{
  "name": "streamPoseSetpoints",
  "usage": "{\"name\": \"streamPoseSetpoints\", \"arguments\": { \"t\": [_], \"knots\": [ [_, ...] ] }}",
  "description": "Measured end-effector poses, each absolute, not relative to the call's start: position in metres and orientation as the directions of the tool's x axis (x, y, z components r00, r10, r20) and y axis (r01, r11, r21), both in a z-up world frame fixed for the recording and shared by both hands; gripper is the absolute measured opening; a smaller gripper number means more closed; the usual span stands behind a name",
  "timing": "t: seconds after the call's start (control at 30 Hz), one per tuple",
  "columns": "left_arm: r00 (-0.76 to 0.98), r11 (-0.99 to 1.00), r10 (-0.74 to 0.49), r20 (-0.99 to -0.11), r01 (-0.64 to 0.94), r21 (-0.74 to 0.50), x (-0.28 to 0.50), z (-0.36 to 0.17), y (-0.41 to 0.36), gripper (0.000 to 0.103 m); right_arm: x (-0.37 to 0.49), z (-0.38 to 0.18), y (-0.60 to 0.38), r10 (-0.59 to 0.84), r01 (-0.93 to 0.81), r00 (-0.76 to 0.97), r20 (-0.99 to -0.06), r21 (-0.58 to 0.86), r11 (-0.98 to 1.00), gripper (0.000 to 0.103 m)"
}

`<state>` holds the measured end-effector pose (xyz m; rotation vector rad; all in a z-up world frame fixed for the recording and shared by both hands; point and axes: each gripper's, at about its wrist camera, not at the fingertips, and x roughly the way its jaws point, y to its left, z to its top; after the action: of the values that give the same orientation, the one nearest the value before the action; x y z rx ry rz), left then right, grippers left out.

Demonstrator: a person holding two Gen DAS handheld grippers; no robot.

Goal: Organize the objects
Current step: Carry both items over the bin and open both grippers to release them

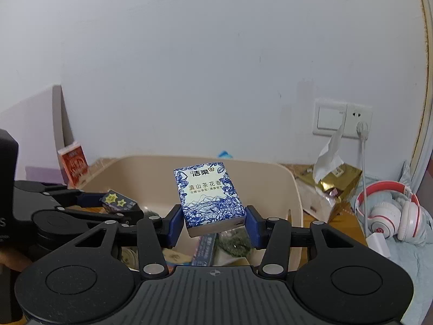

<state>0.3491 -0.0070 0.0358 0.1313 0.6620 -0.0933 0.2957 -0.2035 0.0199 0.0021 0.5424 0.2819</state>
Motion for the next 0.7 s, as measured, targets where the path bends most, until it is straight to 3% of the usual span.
{"name": "streamPoseSetpoints", "arguments": {
  "t": [0.37,0.7],
  "knots": [
    [0.694,0.993,-0.048,-0.719,0.113,0.042,0.363,0.015,-0.007,0.052,0.311,0.000,-0.198,0.190,-0.223,0.792,-0.580,0.015,0.975,0.046],
    [0.670,0.996,-0.025,-0.742,0.083,0.041,0.370,0.010,-0.006,0.055,0.319,-0.009,-0.190,0.167,-0.236,0.752,-0.638,-0.024,0.971,0.047]
  ]
}}
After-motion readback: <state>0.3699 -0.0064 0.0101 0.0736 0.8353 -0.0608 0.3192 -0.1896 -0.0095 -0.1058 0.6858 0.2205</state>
